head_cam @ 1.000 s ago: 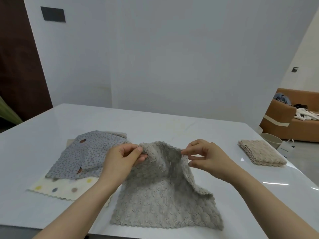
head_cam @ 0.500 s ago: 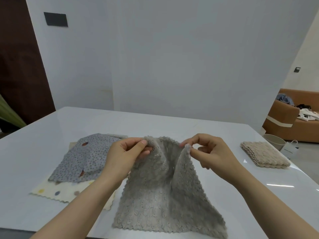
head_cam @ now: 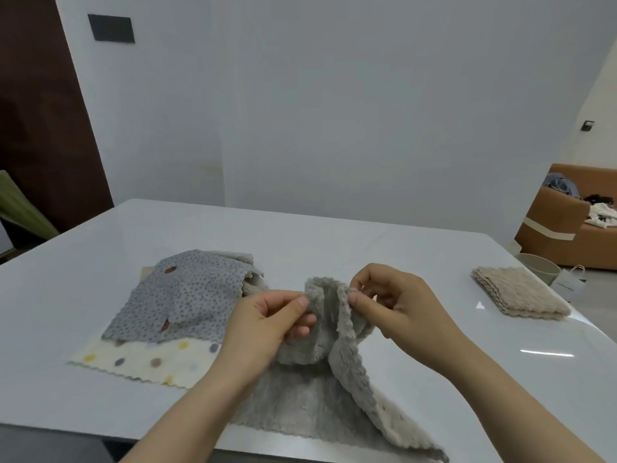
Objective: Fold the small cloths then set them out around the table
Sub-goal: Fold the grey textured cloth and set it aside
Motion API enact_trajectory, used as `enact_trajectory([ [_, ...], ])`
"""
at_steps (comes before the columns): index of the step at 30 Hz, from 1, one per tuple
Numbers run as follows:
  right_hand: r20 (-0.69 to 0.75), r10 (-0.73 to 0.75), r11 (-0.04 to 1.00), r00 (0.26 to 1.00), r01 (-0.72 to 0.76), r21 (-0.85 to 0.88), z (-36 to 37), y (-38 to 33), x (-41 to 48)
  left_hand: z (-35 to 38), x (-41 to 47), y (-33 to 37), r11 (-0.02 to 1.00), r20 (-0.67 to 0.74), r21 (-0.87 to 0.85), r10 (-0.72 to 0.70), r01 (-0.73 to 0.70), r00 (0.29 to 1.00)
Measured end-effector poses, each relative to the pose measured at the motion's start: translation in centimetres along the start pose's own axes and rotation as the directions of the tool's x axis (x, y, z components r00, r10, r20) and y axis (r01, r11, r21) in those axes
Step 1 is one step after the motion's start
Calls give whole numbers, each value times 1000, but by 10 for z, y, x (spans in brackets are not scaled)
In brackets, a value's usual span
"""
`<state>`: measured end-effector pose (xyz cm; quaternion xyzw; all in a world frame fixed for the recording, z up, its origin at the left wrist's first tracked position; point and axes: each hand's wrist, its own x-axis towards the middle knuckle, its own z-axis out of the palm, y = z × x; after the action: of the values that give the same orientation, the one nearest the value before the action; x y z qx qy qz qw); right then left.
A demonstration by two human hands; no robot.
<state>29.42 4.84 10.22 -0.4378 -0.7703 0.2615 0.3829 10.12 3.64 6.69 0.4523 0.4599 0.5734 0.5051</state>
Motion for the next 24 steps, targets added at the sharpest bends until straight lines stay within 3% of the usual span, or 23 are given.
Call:
enact_trajectory([
  [3,-2,-9,993,1000,9,-114,4,4,-4,3,-7,-10,991,-89,129,42,-31,995],
  [9,24,-33,957,999,38,-289,15,5,-11,0,-20,-19,996,-122,84,34,-24,992],
  [18,-13,-1,996,1000,-1,-94,34,6,-19,-6,-39,-20,994,-132,91,70,-58,989],
  [24,-15,-8,998,1000,7,-67,40,2,-20,-5,-43,-15,981,-111,155,135,-117,985],
])
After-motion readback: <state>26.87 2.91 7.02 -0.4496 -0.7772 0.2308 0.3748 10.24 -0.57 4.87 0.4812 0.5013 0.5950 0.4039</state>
